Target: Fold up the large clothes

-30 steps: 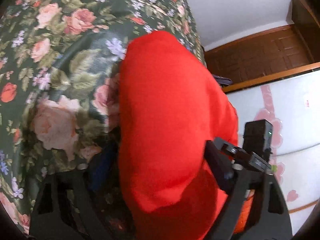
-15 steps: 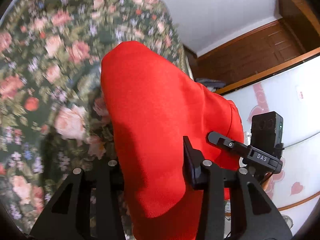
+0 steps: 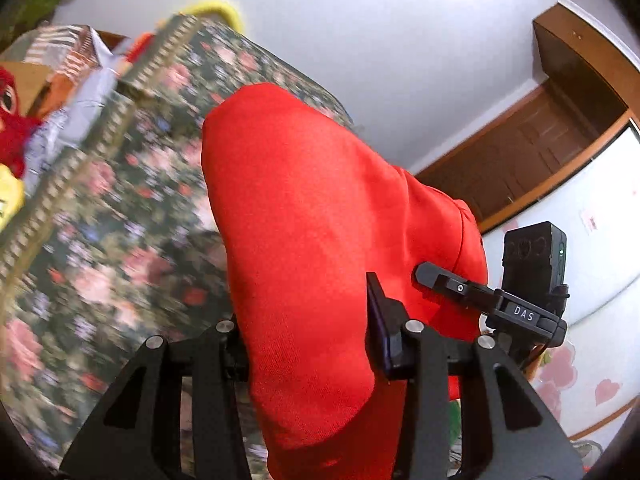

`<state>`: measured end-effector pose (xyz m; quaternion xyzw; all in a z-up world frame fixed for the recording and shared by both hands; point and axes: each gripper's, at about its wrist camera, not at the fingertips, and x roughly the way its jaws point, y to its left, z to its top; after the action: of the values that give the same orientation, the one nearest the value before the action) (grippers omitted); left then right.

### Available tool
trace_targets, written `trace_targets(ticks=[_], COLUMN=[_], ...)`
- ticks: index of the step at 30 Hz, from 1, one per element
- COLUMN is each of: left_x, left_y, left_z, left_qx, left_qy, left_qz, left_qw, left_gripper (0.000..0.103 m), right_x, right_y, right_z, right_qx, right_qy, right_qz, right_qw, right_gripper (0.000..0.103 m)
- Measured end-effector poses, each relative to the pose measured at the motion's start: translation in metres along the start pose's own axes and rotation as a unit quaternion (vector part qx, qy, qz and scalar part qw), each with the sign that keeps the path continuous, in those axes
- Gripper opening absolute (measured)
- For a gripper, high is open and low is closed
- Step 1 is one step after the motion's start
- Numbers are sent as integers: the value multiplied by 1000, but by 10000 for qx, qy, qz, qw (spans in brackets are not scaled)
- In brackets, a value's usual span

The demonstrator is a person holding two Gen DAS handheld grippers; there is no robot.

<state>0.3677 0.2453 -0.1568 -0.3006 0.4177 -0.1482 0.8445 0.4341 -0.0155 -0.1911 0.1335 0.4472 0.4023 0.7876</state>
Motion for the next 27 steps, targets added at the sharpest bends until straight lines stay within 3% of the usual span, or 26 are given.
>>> trace_targets(ticks=[8, 12, 17, 19, 21, 23, 27], left_x=[-1, 15, 51, 70, 77, 64, 43], left_y=[78, 118, 180, 205, 220, 224, 221], left_z=[45, 65, 69, 60, 50, 42, 24], left_qx=[-84, -29, -202, -243, -184, -257, -230], left_qy=[-88, 2, 473, 837, 893, 606, 355], left_qz=[533, 1060, 1531, 1991, 2248, 2139, 2327], left_qw=[9985, 9944, 9869, 9761, 9701, 9746, 9716], left_gripper=[42, 42, 42, 43, 57, 62, 70], right_x=[99, 154, 218, 232, 238, 234, 217], right_y=[21, 20, 2, -13, -26, -31, -28], right_z=[33, 39, 30, 23, 15, 11, 3], right_qx=[-174, -260, -275, -71, -29, -118, -413], right_qy=[167, 345, 651, 893, 946, 929, 921], right_qz=[-154, -416, -914, -1022, -1125, -1161, -1359], right_qw=[9996, 9982, 9933, 9907, 9891, 9888, 9856], right_gripper=[27, 27, 30, 31, 35, 48, 55])
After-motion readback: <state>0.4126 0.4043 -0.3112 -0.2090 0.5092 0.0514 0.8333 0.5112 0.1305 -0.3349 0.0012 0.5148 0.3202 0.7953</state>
